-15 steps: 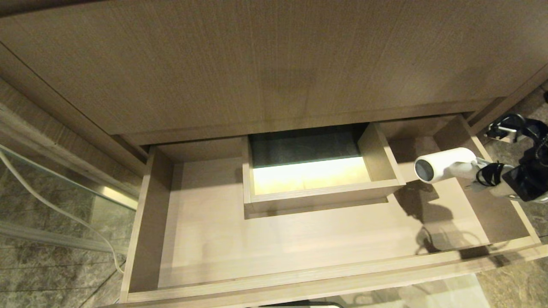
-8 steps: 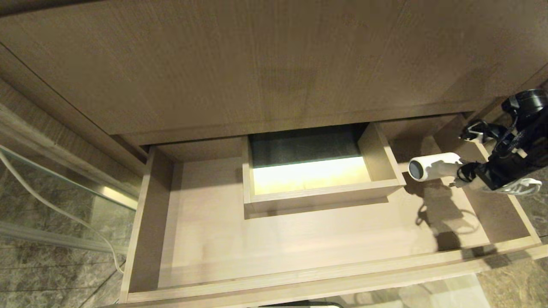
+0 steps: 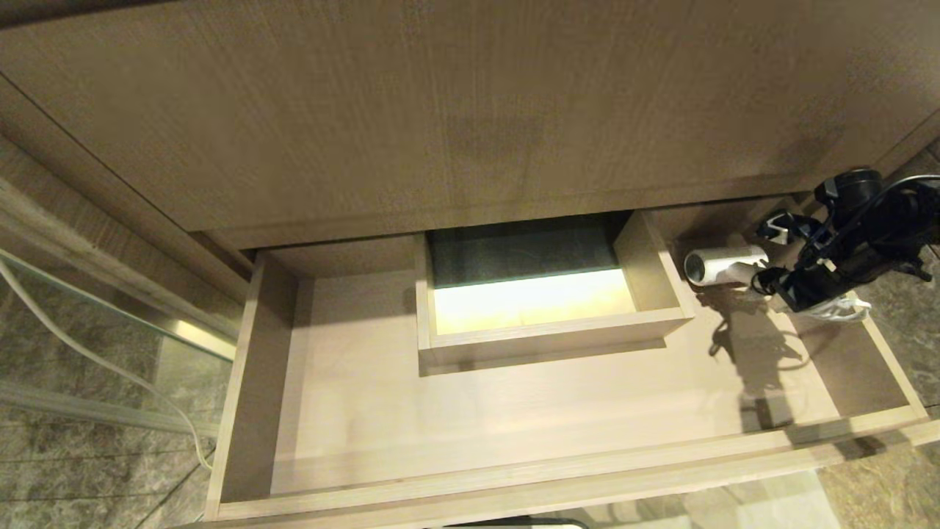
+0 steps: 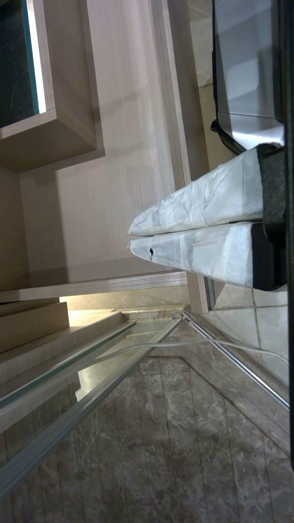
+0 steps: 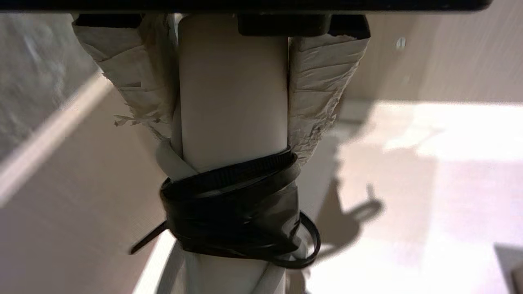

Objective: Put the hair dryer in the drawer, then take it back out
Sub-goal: Put it into the drawer

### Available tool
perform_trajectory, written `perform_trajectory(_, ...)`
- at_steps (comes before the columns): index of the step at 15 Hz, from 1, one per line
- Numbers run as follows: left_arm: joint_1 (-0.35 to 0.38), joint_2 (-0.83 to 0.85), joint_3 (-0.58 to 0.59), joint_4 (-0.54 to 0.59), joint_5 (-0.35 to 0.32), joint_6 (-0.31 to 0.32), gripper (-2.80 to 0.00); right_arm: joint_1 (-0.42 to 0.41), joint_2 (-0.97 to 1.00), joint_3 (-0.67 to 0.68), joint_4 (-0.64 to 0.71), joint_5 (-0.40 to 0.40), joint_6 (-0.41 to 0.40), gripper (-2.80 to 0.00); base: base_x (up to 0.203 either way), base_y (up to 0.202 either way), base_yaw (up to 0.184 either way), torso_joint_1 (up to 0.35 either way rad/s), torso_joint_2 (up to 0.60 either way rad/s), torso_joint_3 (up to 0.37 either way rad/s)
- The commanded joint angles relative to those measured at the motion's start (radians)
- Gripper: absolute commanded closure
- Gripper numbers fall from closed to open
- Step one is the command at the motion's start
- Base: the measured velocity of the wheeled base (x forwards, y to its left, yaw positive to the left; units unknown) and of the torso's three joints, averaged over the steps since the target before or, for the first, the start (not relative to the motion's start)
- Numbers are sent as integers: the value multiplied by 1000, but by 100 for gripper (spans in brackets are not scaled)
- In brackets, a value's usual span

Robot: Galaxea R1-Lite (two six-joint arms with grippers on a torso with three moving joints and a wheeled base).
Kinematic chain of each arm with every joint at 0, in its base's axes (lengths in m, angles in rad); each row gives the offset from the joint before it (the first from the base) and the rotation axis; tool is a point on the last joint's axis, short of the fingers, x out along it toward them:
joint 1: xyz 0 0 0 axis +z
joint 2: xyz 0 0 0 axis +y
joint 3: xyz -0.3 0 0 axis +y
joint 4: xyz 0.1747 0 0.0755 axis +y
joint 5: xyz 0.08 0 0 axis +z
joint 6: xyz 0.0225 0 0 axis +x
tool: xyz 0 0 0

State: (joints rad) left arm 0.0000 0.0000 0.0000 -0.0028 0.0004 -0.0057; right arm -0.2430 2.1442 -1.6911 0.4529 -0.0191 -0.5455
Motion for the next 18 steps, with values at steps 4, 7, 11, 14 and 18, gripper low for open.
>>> perform_trajectory(4,0,2,0,0,1,0,0,0,60,1,-52,4,-5,0,0,0,0,0,0,0)
perform_trajectory(7,0,0,0,0,0,0,0,-7,71,2,-74,10,-11,0,0,0,0,0,0,0)
perform_trajectory(11,0,2,0,0,1,0,0,-10,55,2,-83,10,-22,-280,0,0,0,0,0,0)
perform_trajectory(14,0,2,0,0,0,0,0,-13,-19,17,-90,14,-14,-280,0,0,0,0,0,0)
perform_trajectory(18,0,1,0,0,1,0,0,-28,-271,169,-93,42,-12,-280,0,0,0,0,0,0)
